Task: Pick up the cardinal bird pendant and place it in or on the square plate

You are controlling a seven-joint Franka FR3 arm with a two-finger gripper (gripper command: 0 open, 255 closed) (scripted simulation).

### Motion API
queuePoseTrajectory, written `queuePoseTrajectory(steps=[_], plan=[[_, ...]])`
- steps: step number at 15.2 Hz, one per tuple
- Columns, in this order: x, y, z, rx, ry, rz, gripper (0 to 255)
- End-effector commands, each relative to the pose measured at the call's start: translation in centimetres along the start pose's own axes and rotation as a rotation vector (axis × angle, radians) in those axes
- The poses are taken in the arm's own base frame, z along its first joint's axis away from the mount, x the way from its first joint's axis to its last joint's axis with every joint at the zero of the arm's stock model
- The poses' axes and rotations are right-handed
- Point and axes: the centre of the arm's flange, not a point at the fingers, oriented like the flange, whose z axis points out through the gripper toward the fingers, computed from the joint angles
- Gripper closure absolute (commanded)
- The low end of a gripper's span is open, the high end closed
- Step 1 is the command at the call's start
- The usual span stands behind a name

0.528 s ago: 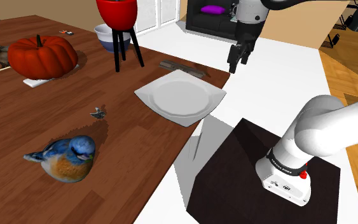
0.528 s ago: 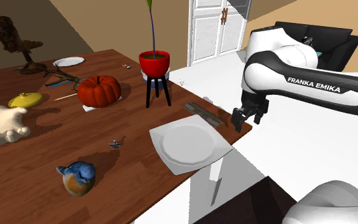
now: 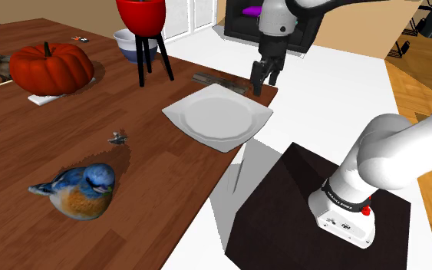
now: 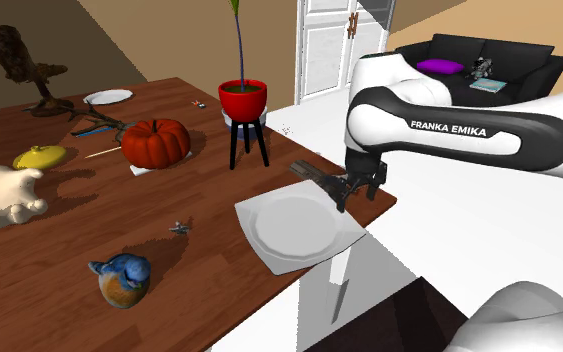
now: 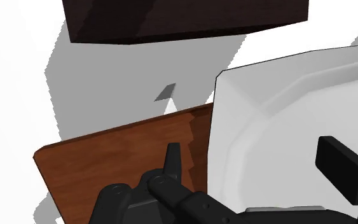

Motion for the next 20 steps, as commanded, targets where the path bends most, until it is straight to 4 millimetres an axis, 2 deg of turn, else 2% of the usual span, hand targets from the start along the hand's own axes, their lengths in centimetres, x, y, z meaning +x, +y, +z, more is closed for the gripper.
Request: queuePoseTrajectory(steps=[1,11,20], plan=[[1.5,-1.6,0.5,0.020,-0.002,-0.007,0],[8.1,-11.6,2.2,0.116,-0.011,-0.047,0],[13.6,-20.9,3.0,0.202,-0.020,-0.083,0]])
